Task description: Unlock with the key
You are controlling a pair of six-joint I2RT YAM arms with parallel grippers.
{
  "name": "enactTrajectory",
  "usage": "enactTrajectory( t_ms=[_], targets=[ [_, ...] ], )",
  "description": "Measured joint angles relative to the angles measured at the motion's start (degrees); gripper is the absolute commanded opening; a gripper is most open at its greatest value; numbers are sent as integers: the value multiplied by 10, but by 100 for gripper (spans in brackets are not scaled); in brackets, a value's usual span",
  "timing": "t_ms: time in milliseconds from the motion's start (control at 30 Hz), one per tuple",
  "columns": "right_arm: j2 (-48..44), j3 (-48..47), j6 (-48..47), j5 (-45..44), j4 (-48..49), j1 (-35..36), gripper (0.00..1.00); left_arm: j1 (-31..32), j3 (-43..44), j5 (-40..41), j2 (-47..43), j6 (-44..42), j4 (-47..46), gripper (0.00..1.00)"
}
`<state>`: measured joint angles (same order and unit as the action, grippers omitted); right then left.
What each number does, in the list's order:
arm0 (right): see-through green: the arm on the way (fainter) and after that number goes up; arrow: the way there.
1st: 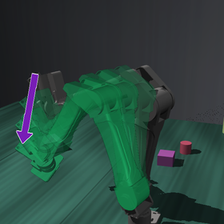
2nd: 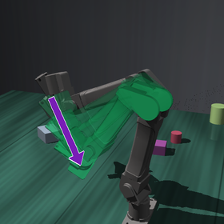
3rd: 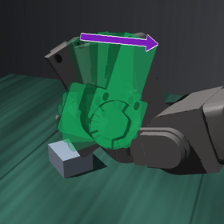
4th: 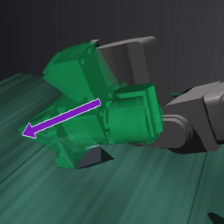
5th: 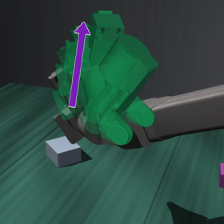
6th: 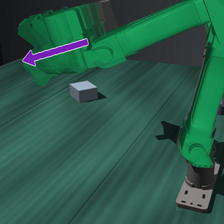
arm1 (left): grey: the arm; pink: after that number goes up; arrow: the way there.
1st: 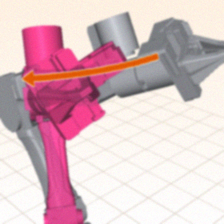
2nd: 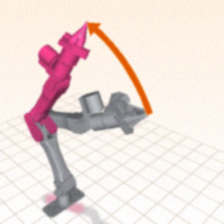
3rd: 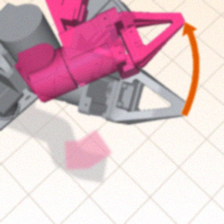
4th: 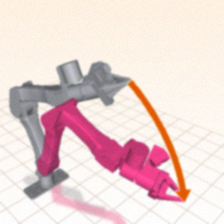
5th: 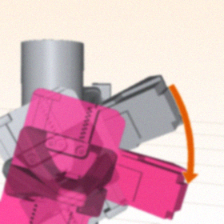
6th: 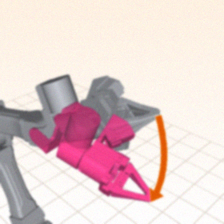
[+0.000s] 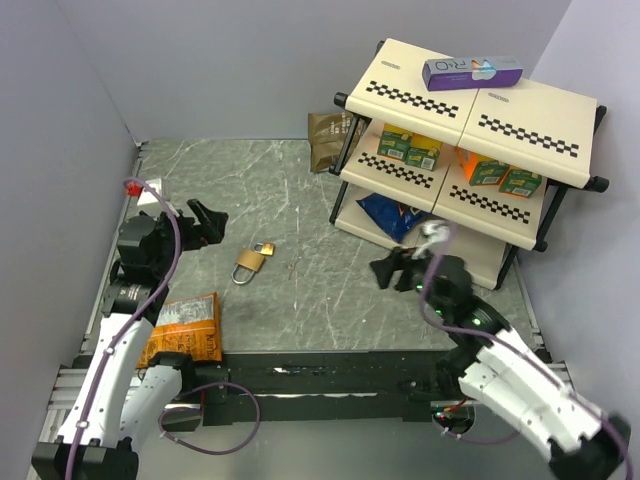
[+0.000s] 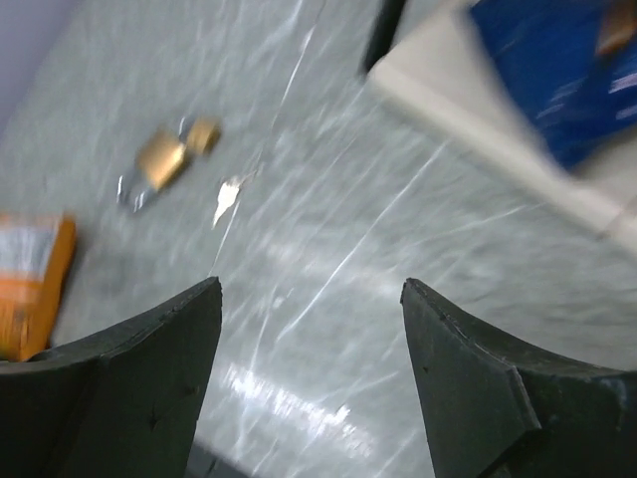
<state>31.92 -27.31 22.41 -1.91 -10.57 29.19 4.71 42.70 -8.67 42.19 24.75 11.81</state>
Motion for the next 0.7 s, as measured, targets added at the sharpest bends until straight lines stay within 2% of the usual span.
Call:
enactTrajectory(
  t_ms=[67, 167, 333, 467, 700],
  targets=[
    [73, -21, 7, -28, 5, 68, 81, 4, 4, -11, 10, 1, -6, 99],
    [194, -68, 22, -49, 27, 130, 81, 7, 5, -26, 28, 0, -11, 99],
    [398, -179, 28, -69, 41, 206, 81, 8, 5, -38, 32, -3, -4, 99],
    [548, -289, 13, -75, 42, 240, 79, 8, 5, -40, 24, -7, -4, 99],
    [730, -435, -40, -66, 23, 245, 72, 8, 5, -40, 34, -17, 2, 99]
  ],
)
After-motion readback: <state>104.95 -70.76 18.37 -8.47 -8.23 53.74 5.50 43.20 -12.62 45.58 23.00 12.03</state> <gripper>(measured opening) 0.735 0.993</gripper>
